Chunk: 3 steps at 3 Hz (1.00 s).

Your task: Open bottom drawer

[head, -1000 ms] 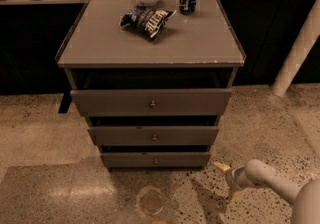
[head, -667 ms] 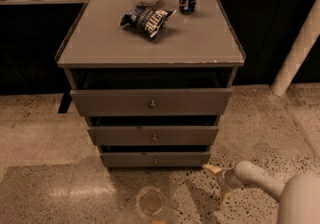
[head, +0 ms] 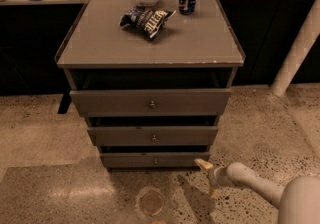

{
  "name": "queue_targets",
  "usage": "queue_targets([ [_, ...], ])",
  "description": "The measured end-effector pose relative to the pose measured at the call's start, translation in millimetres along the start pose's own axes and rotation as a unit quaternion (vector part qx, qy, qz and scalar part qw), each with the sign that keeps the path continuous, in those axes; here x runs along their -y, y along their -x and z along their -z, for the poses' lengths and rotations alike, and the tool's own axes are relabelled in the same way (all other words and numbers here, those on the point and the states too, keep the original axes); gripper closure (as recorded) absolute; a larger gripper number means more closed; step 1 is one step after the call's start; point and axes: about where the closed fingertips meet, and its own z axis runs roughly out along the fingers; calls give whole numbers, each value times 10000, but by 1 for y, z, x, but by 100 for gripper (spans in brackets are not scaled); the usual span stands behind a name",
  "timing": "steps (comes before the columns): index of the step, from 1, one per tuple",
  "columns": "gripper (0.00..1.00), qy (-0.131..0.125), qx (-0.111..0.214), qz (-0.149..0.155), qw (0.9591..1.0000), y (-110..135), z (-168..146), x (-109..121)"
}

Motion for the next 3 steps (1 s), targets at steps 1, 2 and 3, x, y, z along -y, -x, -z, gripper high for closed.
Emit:
queue_targets([
  [1,0,-366,-86,-93,9992,8,1,33],
  [2,0,-373,-119,-211,9990,10,-11,59],
  [3,0,-45,-139,-375,9992,3,-42,74],
])
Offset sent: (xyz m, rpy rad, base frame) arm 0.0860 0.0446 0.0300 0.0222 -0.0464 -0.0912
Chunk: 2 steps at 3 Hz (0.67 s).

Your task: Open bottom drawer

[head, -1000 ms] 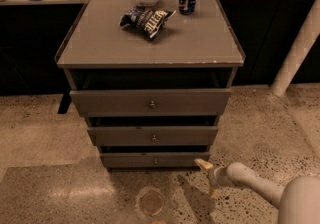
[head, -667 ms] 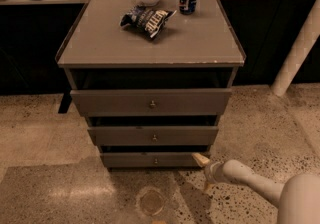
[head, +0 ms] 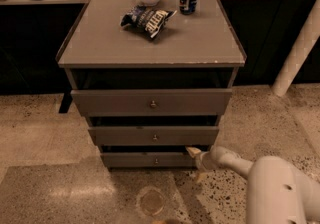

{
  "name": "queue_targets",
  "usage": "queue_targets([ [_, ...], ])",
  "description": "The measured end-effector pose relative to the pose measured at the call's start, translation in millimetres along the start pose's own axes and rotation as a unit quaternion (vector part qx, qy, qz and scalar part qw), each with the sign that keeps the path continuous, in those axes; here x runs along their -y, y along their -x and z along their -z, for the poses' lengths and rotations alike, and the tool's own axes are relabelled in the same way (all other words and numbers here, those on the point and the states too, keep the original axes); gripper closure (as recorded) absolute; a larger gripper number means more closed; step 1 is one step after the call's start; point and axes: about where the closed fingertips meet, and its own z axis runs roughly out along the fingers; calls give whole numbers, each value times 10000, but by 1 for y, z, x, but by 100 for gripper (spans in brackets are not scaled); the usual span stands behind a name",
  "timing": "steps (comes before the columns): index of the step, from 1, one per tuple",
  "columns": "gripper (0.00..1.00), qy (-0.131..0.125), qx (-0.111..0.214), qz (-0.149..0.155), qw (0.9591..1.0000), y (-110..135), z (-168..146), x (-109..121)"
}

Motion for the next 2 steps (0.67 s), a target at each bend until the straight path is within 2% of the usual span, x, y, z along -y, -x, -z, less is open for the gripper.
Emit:
queue_targets([
  [1,0,147,-106,-180,9997,-19,-29,27],
  [2,0,148,-106,-181,9997,-19,-29,27],
])
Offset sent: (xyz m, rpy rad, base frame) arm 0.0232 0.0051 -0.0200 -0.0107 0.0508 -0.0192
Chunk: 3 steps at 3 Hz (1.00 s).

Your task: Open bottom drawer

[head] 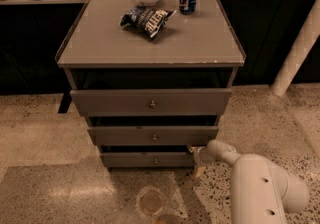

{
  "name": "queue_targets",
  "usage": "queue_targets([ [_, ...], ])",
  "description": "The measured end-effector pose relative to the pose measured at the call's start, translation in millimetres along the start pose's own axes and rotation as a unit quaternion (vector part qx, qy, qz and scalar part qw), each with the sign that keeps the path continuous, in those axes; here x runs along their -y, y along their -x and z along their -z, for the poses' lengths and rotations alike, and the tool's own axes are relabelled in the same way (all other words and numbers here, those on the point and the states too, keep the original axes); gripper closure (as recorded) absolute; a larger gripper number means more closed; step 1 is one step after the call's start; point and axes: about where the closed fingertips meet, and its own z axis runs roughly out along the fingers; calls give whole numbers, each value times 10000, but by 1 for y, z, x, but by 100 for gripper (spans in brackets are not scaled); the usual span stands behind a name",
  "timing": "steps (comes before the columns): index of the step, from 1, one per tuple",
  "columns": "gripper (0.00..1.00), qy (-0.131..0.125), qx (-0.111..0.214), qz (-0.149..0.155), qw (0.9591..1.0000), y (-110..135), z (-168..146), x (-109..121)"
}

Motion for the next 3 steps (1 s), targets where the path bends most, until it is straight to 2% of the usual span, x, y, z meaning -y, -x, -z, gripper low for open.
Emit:
queue_targets([
  [1,0,87,-43,-17,10000,-1,-11,-3],
  [2,0,251,-120,-89,9996,-4,-41,-9],
  [3,0,251,-120,-89,9996,-4,-41,-9],
])
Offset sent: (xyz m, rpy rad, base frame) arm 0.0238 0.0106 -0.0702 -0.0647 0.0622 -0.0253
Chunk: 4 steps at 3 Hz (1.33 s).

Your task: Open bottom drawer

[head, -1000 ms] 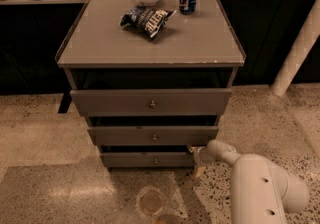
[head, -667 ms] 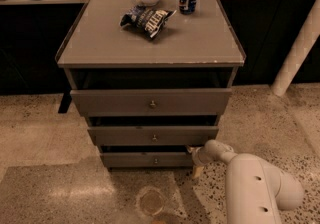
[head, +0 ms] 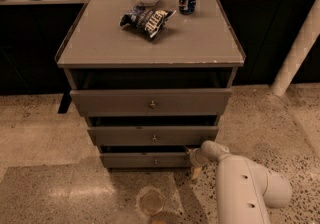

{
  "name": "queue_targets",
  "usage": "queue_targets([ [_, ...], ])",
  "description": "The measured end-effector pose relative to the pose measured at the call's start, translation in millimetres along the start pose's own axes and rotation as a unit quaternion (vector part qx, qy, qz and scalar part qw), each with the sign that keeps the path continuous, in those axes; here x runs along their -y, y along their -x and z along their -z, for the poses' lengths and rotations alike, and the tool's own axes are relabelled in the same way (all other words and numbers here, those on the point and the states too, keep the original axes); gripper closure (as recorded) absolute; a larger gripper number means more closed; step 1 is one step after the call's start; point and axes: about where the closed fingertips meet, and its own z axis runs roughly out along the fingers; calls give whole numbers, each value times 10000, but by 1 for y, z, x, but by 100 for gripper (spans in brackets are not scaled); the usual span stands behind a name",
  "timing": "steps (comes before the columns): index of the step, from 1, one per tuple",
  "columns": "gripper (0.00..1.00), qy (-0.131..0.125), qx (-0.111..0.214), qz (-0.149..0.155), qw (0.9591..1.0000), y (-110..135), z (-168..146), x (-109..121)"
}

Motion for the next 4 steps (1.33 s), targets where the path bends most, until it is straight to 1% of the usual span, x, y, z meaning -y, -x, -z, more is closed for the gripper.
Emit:
queue_targets([
  [1,19,0,0,0,10000,0,0,0],
  [4,88,1,0,0,10000,0,0,0],
])
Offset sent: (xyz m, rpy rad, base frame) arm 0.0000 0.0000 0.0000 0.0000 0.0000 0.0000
